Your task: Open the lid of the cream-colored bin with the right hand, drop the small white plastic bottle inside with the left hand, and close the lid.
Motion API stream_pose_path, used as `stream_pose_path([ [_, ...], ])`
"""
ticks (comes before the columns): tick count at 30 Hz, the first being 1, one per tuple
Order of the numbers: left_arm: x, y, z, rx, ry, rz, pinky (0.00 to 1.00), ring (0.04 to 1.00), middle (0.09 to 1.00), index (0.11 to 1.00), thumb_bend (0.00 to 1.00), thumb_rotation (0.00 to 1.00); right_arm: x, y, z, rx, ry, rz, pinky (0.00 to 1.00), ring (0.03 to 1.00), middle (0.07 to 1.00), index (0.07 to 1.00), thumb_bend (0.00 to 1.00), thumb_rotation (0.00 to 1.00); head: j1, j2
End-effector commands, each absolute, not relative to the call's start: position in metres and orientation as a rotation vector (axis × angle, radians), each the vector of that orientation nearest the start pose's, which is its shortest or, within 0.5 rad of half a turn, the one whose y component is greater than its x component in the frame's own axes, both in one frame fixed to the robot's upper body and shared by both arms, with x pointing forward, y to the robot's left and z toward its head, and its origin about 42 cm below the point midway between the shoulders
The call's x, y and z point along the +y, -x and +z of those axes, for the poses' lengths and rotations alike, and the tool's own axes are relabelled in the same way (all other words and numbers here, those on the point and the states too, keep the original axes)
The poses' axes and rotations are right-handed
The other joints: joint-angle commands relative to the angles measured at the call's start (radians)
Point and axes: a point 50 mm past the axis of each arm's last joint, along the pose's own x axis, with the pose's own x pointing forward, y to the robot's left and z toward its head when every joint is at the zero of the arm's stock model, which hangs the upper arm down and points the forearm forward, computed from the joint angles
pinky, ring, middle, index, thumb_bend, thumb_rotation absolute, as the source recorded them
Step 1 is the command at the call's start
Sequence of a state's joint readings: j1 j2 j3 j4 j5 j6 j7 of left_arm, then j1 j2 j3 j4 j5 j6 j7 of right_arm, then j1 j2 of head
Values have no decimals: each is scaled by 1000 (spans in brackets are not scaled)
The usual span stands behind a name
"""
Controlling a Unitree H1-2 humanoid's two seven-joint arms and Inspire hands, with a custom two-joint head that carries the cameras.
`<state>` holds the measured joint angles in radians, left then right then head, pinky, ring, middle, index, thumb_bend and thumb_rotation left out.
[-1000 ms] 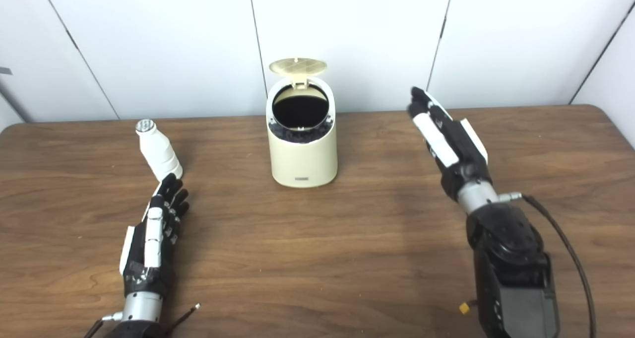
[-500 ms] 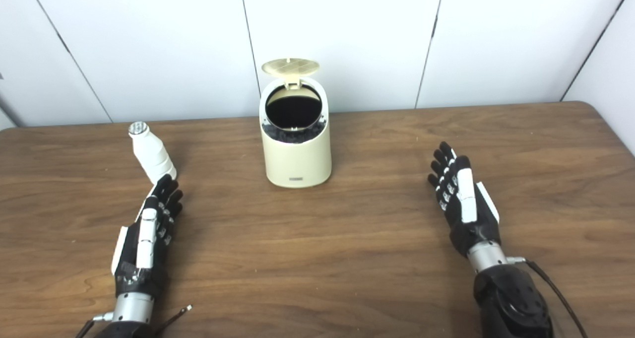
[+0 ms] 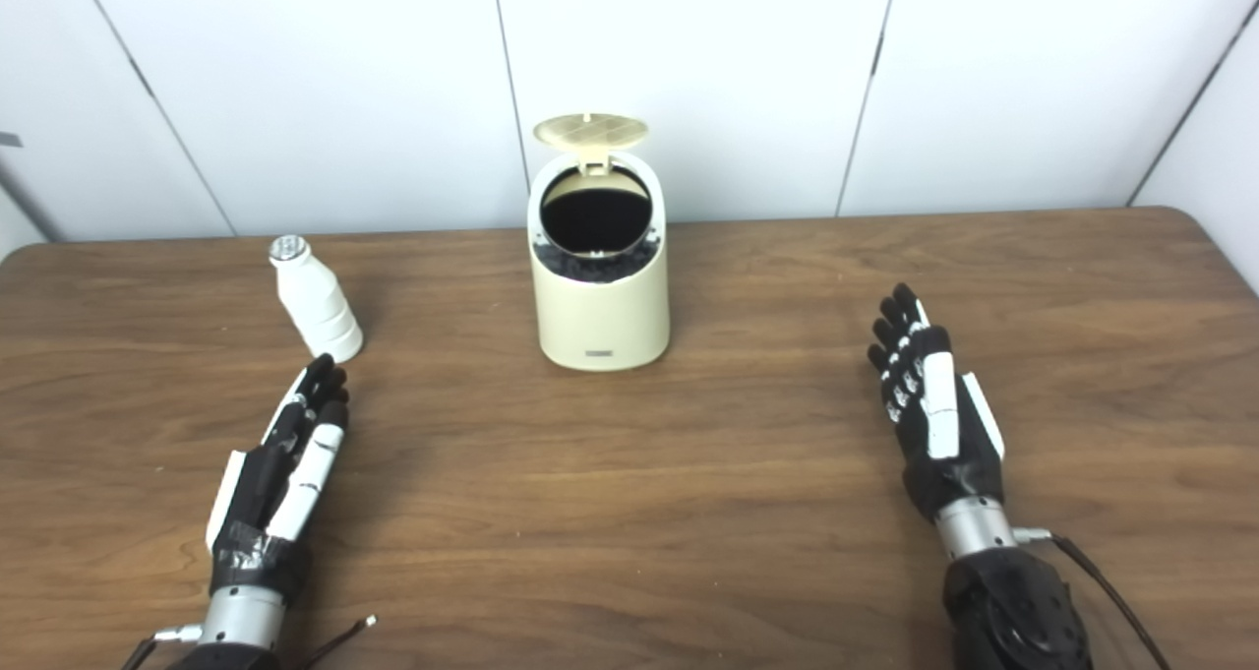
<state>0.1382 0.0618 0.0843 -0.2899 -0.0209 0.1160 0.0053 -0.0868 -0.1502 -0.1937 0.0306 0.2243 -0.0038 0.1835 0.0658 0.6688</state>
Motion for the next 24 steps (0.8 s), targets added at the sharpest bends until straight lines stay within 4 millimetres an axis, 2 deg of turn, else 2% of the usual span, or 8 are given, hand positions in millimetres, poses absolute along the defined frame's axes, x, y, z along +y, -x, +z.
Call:
stream_pose_path([
  [1, 263, -236, 158, -122, -111, 134, 976, 955, 940, 953, 475, 496, -300, -309, 130, -158, -68, 10, 1000, 1000, 1000, 1000, 675, 1000, 1, 1],
  [6, 268, -228, 172, -130, -259, 177, 898, 908, 900, 926, 514, 449, -301, -307, 124, -154, -82, 6, 1000, 1000, 1000, 1000, 666, 992, 22, -18],
  [8, 271, -226, 178, -121, -326, 179, 889, 902, 903, 934, 525, 409, -300, -306, 122, -147, -80, 7, 1000, 1000, 1000, 1000, 665, 999, 27, -24],
  [12, 279, -227, 190, -98, -460, 186, 817, 882, 918, 961, 558, 391, -298, -306, 122, -130, -76, 16, 1000, 1000, 1000, 1000, 648, 1000, 31, -27],
  [15, 285, -233, 193, -87, -502, 233, 834, 900, 938, 974, 595, 349, -298, -307, 123, -125, -67, 23, 1000, 1000, 1000, 1000, 644, 998, 34, -30],
  [22, 307, -258, 197, -38, -723, 314, 855, 934, 935, 964, 705, 448, -296, -310, 124, -108, -61, 27, 1000, 1000, 1000, 1000, 605, 1000, 29, -32],
  [24, 311, -267, 195, -33, -767, 331, 846, 943, 946, 957, 737, 447, -294, -310, 124, -108, -64, 26, 1000, 1000, 1000, 1000, 620, 1000, 29, -31],
])
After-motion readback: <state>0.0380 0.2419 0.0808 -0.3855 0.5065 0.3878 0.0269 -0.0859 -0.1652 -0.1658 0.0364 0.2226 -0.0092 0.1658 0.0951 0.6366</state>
